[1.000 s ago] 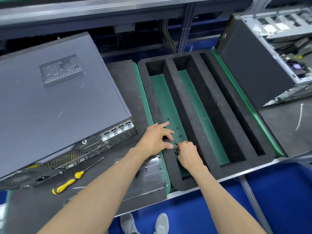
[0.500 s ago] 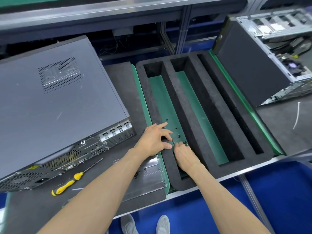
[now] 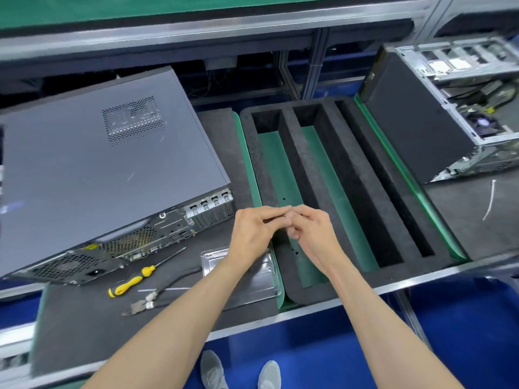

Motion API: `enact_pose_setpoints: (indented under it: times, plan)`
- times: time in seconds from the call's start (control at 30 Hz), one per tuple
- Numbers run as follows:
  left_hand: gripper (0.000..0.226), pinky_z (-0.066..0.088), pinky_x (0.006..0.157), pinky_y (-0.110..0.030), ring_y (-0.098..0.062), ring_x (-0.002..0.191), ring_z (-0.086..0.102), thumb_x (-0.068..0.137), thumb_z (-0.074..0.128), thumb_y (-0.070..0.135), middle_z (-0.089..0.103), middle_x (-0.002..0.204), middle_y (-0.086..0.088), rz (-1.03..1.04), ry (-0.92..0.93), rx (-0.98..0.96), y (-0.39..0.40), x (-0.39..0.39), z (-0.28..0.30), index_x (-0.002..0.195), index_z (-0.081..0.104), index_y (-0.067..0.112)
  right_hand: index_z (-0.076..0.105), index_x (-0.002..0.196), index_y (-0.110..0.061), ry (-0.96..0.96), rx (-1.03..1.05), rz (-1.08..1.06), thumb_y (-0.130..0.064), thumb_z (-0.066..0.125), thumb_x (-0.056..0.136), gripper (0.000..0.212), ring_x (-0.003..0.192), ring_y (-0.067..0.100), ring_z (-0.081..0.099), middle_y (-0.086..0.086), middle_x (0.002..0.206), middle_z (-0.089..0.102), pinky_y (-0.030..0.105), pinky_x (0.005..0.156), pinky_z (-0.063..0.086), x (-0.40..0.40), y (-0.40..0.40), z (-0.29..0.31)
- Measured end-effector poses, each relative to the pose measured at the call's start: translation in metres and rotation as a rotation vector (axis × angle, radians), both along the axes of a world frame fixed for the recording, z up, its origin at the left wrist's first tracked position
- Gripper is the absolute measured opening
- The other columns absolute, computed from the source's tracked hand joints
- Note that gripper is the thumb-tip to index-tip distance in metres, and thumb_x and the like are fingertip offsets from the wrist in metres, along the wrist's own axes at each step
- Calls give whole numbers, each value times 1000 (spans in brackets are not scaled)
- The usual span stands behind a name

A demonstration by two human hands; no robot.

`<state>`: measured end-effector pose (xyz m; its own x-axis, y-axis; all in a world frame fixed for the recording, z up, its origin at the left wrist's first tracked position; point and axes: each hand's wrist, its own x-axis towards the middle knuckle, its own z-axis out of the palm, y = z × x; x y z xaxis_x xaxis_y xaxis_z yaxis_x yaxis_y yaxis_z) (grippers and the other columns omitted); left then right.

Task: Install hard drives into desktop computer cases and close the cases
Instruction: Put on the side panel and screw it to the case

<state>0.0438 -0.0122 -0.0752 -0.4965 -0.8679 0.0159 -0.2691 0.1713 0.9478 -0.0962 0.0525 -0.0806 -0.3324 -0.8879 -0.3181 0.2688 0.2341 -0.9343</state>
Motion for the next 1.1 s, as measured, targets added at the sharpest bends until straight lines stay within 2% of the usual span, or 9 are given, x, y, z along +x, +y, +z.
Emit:
enact_pose_setpoints:
  times: [0.13,0.3,0.37,0.47,0.6,0.73,0.87,0.97,1.1]
  plan:
    - [9,54,80,-18,0,83,72,83,81,22,76,84,20,177,5,-79,7,52,16,90,82,27,70,90,12,-234,-10,94,10,52,95,18,59,15,49,11,68,58,24,53,37,48,-12,11]
    - [13,50,72,-13,-4,76,69,88,74,12,73,79,19,424,-95,-156,24,127,16,84,78,24,69,94,13,-410,59,193,7,53,97,16,59,14,55,13,70,61,22,53,43,132,-21,16]
    - [16,51,67,-14,-6,67,68,90,72,10,72,73,15,544,-113,-78,33,159,14,82,74,23,71,90,7,-211,97,250,4,59,94,13,59,15,57,12,68,65,24,56,45,163,-21,15]
    - [15,56,65,-19,-6,60,69,94,66,9,72,67,9,706,-151,73,47,206,6,86,72,19,74,84,-6,330,70,394,-6,65,89,10,58,12,62,7,66,72,27,63,49,202,-21,13]
    - [18,58,67,-20,-13,68,74,99,59,7,75,70,-1,863,-78,288,55,254,-3,92,74,11,72,94,-11,921,-5,543,-9,58,93,14,93,25,64,7,97,72,34,83,50,240,-29,14]
    - [14,56,68,-22,-19,76,75,97,65,15,76,73,1,927,13,415,50,281,-2,87,75,15,68,101,-10,1237,49,663,-6,53,96,17,100,36,60,11,111,57,38,79,49,258,-34,13]
    - [18,38,68,-13,-1,81,62,92,71,21,69,84,14,785,-268,186,44,293,1,77,73,31,69,105,-12,1181,108,595,-10,50,97,21,106,34,57,12,112,64,38,85,48,278,-34,13]
    - [9,32,71,-21,-12,91,60,89,74,15,66,93,8,491,-434,51,32,289,-2,80,75,16,71,94,-5,973,268,524,-11,50,94,22,108,35,54,19,106,67,35,83,47,294,-33,9]
    - [10,40,80,-29,-25,105,56,93,65,14,60,110,-7,219,-733,-81,19,282,-3,94,74,9,69,96,5,473,442,277,-6,51,90,21,64,29,74,21,95,70,37,58,62,304,-27,3]
